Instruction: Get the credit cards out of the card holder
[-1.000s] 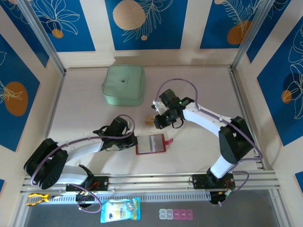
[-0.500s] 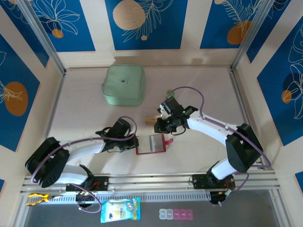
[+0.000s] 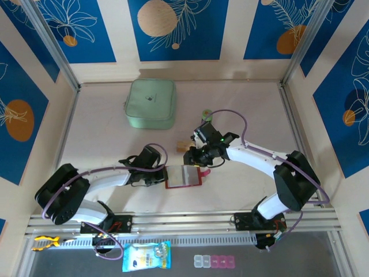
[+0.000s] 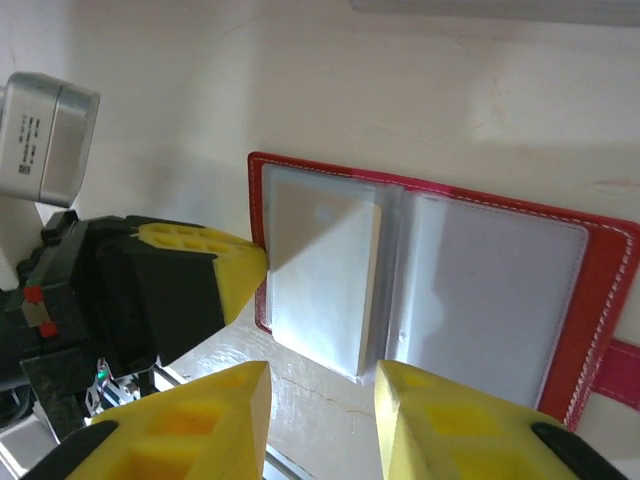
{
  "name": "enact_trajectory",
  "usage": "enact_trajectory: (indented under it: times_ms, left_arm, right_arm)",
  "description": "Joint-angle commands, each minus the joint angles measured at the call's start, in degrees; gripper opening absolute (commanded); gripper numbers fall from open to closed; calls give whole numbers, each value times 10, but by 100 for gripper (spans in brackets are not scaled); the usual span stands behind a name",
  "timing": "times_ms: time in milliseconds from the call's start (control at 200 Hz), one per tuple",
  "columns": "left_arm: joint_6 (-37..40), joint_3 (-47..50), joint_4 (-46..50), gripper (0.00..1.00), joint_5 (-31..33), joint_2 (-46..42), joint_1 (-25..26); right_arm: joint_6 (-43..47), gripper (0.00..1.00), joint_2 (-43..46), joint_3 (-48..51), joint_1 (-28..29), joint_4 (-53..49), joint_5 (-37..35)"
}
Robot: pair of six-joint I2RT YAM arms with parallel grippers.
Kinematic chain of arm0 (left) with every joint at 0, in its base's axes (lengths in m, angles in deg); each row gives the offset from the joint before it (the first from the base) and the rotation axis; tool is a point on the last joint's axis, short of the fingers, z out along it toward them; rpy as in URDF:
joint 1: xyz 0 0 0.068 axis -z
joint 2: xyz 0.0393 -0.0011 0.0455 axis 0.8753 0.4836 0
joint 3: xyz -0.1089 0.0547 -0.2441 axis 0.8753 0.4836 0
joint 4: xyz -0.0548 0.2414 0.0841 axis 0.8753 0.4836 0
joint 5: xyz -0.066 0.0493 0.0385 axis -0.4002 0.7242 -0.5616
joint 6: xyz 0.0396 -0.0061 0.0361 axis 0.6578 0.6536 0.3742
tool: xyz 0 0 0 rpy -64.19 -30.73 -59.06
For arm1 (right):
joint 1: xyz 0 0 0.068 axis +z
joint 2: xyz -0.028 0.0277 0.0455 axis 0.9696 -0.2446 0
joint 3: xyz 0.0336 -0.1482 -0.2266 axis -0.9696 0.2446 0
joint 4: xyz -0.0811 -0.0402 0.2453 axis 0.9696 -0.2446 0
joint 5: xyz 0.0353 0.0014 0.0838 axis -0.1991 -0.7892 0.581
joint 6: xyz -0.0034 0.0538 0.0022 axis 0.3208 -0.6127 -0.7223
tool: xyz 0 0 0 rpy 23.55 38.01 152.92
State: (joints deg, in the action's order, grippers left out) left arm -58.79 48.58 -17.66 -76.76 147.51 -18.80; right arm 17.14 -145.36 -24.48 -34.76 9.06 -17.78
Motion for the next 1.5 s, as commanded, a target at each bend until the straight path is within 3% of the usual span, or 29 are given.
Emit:
enact_trajectory:
  times_ms: [0,400,805,1496]
  left_arm:
    - [16,-4,22,0,21,0,4]
    - [14,-5,19,0,17,1,4]
    - [17,-7,24,0,14,1,4]
    - [17,-13,38,0,21,8,4]
  right_arm:
    - [-31,36,-15,15,9,30,28]
    - [-71,31,-83,17,41,101,56]
    - [-78,30,-139,-4,63,107,51]
    - [-61,29,-115,13,58,55,0]
